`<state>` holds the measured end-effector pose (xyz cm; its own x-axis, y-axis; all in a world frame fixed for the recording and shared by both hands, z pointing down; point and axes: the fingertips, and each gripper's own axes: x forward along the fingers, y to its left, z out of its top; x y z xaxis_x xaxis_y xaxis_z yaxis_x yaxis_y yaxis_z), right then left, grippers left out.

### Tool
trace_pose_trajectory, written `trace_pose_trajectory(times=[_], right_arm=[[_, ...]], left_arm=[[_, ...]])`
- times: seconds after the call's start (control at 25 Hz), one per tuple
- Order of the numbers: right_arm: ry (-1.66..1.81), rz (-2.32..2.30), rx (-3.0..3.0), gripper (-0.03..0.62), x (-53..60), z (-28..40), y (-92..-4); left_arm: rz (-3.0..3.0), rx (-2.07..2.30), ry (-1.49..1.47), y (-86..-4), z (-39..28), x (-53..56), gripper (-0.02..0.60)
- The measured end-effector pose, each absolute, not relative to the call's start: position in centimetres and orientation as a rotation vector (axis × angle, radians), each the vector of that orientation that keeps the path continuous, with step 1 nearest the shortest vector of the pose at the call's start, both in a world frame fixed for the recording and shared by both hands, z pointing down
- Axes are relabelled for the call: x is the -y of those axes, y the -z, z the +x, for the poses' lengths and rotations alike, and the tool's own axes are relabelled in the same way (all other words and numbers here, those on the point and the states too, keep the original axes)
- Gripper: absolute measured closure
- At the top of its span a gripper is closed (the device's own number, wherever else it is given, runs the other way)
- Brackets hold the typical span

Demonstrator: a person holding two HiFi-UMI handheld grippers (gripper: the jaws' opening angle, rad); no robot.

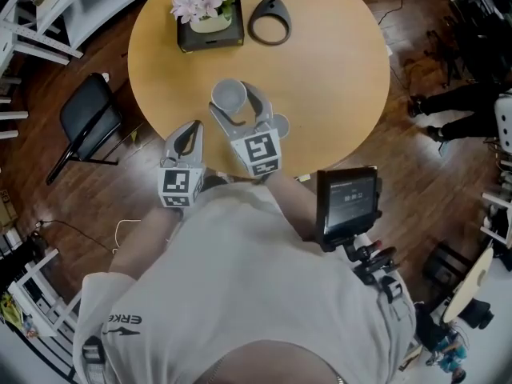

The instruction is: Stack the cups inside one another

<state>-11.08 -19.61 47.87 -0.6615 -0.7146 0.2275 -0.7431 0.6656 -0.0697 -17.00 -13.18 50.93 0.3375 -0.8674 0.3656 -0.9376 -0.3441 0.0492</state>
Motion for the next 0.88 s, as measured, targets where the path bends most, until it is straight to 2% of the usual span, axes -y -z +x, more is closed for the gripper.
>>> trace_pose_trajectory(times=[0.88], right_arm=[[-0.365,1.14,2.611,0.239,20.1,-12.7,-54.3]], left_arm=[[2.295,1.591,-0.5,-53.9,-18.1,13.1,0.58]])
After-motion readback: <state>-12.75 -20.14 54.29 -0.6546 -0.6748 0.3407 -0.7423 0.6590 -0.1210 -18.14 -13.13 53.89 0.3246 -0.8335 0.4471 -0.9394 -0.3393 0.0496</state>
